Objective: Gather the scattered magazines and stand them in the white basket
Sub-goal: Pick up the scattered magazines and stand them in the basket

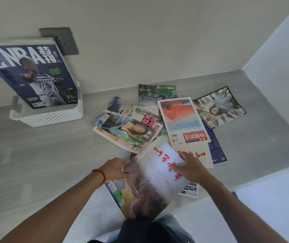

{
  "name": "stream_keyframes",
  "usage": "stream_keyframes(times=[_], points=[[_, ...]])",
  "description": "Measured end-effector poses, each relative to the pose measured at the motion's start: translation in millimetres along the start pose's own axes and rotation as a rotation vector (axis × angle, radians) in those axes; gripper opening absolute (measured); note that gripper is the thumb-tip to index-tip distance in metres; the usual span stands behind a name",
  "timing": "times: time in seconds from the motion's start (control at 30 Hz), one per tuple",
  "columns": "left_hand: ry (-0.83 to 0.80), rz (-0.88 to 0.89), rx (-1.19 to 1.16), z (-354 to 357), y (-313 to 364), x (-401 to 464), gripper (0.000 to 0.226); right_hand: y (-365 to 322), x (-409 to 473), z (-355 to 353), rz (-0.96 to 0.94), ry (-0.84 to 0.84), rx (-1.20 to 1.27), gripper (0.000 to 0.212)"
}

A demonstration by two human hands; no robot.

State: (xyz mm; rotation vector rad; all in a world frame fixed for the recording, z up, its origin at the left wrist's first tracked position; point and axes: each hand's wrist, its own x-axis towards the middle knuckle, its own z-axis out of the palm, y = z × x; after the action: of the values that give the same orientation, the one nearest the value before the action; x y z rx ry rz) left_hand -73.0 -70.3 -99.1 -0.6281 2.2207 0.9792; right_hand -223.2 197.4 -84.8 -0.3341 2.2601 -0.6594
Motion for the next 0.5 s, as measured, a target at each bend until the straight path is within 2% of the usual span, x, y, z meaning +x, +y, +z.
stream_keyframes(times=[0.03,0.1,0.17,0.23,0.3,0.37,0.43,0.5], points=[[-0.087,0.072,0.019,-8,2,-7,0.025,-5,-2,-6,-0.033,-0.034,0.001,0.032],[-0.147,0.187,0.038,-24,3,-20,0.015,-14,-9,-19,-0.081,-0.085,0.059,0.037],[-0.081,0.252,-0.021,-44,0,-32,0.012,-27,-14,-34,-0.106,-0.101,0.229,0.045],[0.000,0.288,-0.236,-65,-10,-40,0.012,-46,-11,-47,-0.151,-0.085,0.455,0.046],[0.092,0.318,-0.513,-85,-27,-48,0.028,-71,0,-52,-0.210,-0.131,0.823,0.044],[0.227,0.315,-0.693,-104,-47,-55,0.029,-104,10,-48,-0.268,-0.215,1.164,0.054],[0.313,0.314,-0.816,-119,-67,-61,0.030,-142,18,-30,-0.304,-0.300,1.207,0.062],[0.377,0.303,-0.933,-129,-86,-67,0.031,-181,25,2,-0.300,-0.362,1.010,0.059]])
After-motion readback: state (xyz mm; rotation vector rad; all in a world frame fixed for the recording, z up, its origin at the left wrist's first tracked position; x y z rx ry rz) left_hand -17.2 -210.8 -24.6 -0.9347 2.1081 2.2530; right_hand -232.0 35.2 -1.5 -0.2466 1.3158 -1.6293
